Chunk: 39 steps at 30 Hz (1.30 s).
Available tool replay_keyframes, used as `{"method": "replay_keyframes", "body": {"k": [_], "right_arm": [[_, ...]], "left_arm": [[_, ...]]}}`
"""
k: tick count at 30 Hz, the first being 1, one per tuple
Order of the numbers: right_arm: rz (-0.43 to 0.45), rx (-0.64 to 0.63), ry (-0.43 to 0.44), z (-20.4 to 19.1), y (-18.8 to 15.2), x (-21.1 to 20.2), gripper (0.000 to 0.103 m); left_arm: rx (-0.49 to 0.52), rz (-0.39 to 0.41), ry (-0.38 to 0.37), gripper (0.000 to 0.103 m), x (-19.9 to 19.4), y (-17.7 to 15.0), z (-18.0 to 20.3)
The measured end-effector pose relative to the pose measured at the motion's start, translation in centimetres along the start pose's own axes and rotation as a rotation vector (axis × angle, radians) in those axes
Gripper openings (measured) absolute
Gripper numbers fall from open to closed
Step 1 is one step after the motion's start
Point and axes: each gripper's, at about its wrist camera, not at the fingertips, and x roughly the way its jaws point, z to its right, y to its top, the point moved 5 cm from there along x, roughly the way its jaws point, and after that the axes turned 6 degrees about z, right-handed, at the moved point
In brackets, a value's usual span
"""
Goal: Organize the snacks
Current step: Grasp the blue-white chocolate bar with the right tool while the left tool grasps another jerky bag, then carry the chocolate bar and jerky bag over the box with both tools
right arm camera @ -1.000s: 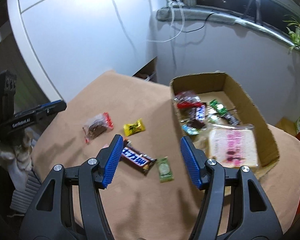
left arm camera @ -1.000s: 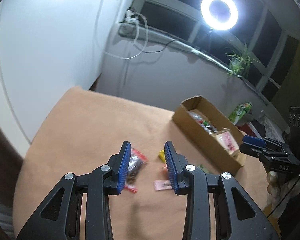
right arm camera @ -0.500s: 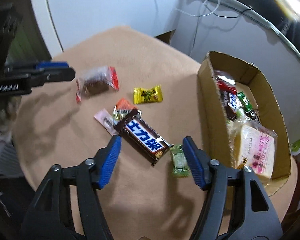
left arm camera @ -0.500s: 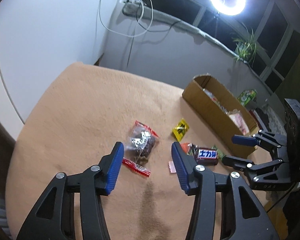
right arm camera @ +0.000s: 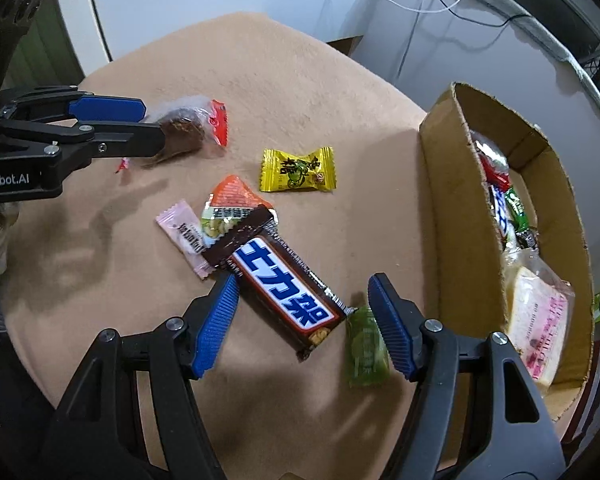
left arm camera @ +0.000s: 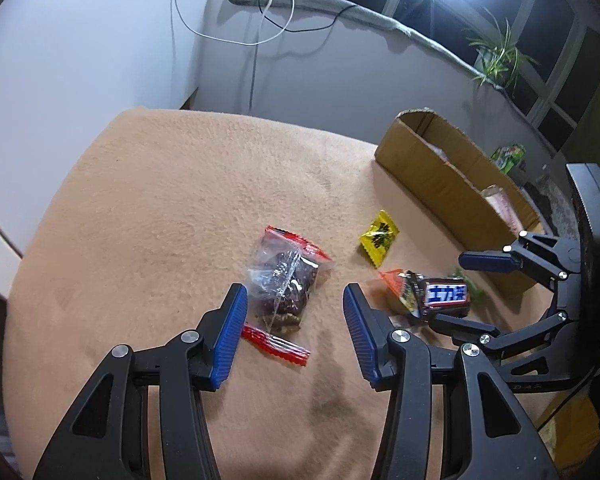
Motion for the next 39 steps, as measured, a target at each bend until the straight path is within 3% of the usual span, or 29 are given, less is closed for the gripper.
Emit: {"method": "replay_keyframes", "body": {"k": [9,12,14,21,39], "right_arm": [[0.005,0.037,0.025,0.4,0.2,0.8,0.068],[0.009,0.050,0.051,0.3,0.1,0.8,0.052],[0.013,0.049,0.047,0.1,0.1,0.7,0.050],[0.030,0.075,0.053,0.0,-0.6,0.0,0.031],[0.148,0.162,0.052,0.3,-1.5,-5.0,0.030]], "left_arm": [[0.004,-0.018,0.030,0.049,1.6,0.3,-0.8],[0.021,-0.026,0.036,0.049,2.0,-0.1,-0.7],[0.032,-0.021,0.045,0.048,2.1,-0.3,-0.6],[0.028,0.001,0.055,0.038,1.6,-0.5,-0.8],[0.027,0.096,0.029,0.036,-2.5,0.1,1.7]]}}
